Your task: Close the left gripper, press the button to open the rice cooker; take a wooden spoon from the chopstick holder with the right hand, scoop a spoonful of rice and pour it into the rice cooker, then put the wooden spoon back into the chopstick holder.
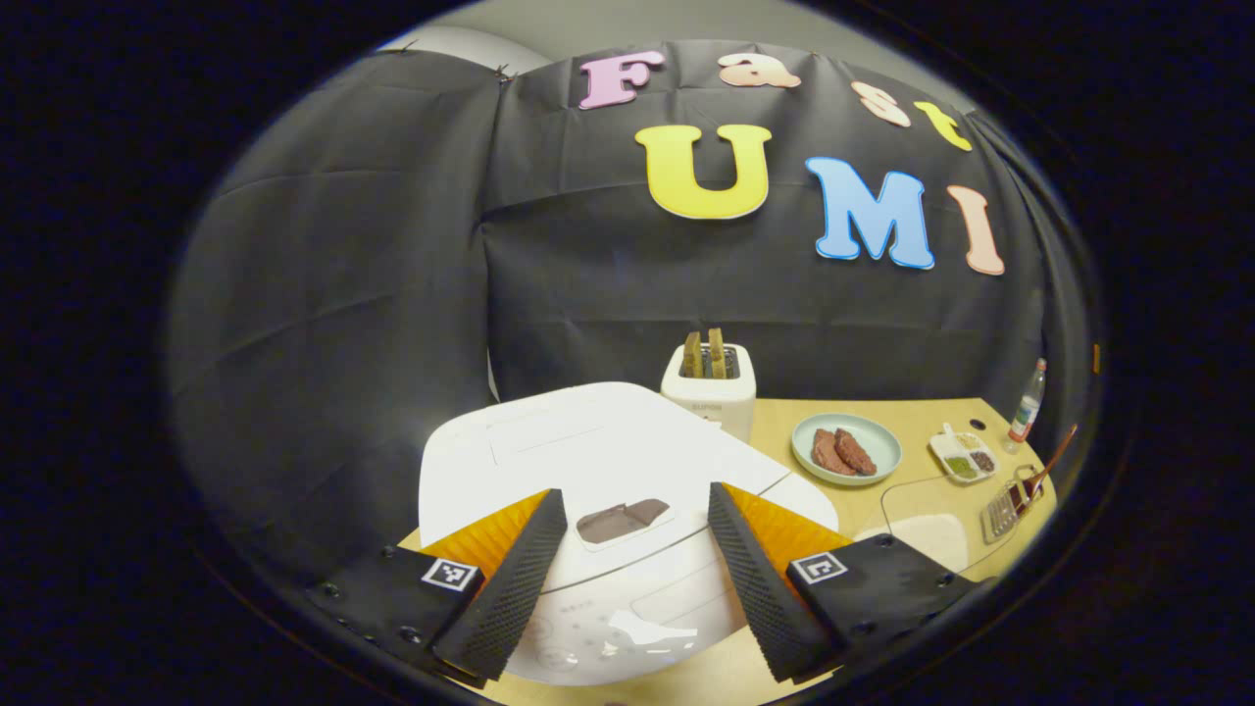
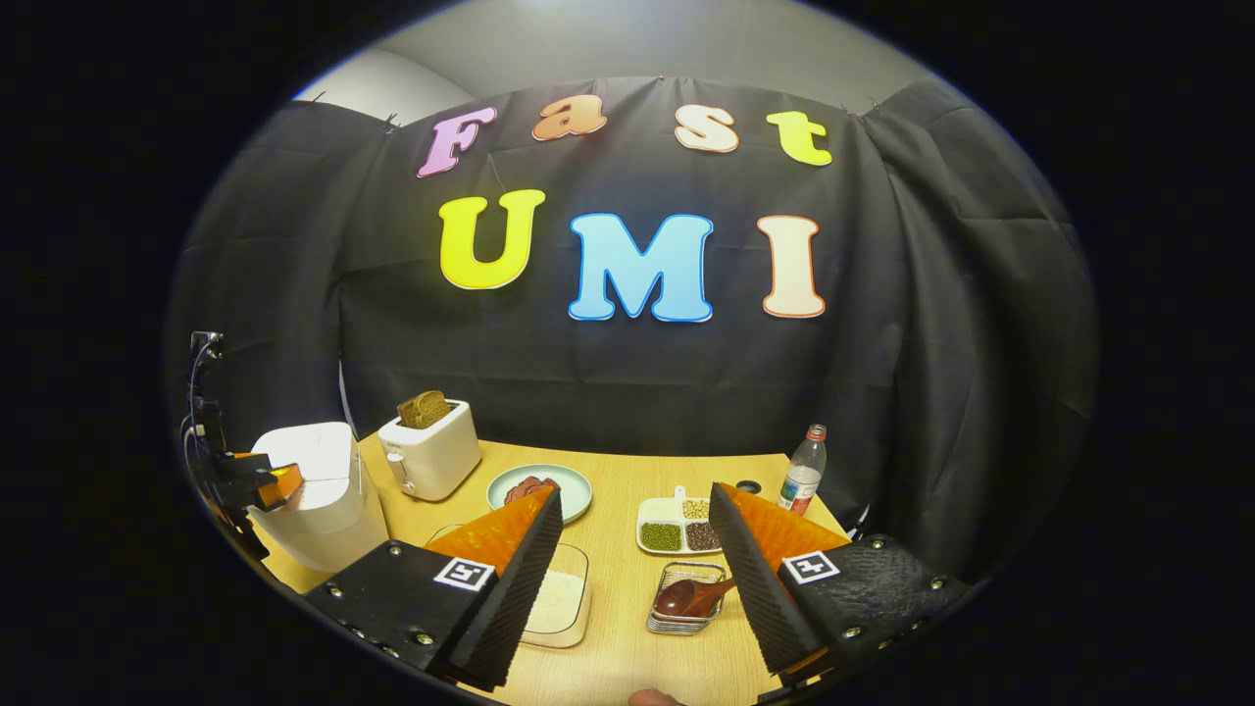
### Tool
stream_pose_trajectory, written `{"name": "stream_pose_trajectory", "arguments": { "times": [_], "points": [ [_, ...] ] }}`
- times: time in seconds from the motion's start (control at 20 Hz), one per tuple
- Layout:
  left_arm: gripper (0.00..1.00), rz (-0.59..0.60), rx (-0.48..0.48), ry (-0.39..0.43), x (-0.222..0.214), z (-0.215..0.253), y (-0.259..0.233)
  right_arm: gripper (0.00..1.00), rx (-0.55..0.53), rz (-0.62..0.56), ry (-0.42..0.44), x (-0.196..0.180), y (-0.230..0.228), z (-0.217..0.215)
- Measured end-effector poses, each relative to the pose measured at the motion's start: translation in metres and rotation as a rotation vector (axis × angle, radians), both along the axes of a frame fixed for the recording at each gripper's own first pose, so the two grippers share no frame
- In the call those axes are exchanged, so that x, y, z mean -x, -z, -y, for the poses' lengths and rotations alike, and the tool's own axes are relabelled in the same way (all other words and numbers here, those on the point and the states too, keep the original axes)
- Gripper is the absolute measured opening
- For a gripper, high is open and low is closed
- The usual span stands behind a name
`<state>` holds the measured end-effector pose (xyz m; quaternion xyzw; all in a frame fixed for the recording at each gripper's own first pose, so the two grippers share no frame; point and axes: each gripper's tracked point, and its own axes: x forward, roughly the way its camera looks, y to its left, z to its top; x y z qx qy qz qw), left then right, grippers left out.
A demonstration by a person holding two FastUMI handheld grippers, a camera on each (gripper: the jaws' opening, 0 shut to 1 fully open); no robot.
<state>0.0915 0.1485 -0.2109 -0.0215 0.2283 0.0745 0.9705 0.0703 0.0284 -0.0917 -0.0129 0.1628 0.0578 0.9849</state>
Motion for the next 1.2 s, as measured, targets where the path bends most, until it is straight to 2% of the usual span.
{"name": "stream_pose_trajectory", "arguments": {
  "times": [0.2, 0.25, 0.3, 0.35, 0.55, 0.75, 0.9, 0.95, 1.2],
  "points": [
    [1.0, 0.157, -0.065, 0.028, -0.001, 0.003, -0.067, 0.92, -0.009, 0.034, 0.0, 0.003, -0.017, -0.007],
    [0.96, 0.194, -0.07, 0.04, 0.002, 0.007, -0.084, 0.92, -0.014, 0.051, -0.002, 0.005, -0.023, -0.01],
    [0.95, 0.224, -0.069, 0.051, 0.007, 0.015, -0.099, 0.92, -0.017, 0.068, -0.003, 0.007, -0.029, -0.012],
    [1.0, 0.252, -0.064, 0.057, 0.011, 0.02, -0.113, 0.92, -0.019, 0.086, -0.006, 0.008, -0.034, -0.015],
    [0.99, 0.371, -0.044, 0.059, 0.032, 0.037, -0.16, 0.91, -0.023, 0.149, 0.012, 0.015, -0.041, -0.019],
    [0.99, 0.416, -0.034, 0.096, 0.048, 0.061, -0.172, 0.92, -0.092, 0.167, 0.029, 0.021, -0.043, -0.022],
    [0.99, 0.428, -0.034, 0.123, 0.057, 0.075, -0.175, 0.91, -0.066, 0.202, 0.041, 0.025, -0.05, -0.015],
    [0.94, 0.428, -0.033, 0.135, 0.058, 0.081, -0.175, 0.91, -0.051, 0.216, 0.044, 0.026, -0.052, -0.013],
    [0.99, 0.42, -0.012, 0.145, 0.068, 0.091, -0.175, 0.91, -0.034, 0.263, 0.058, 0.033, -0.063, -0.009]
  ]
}}
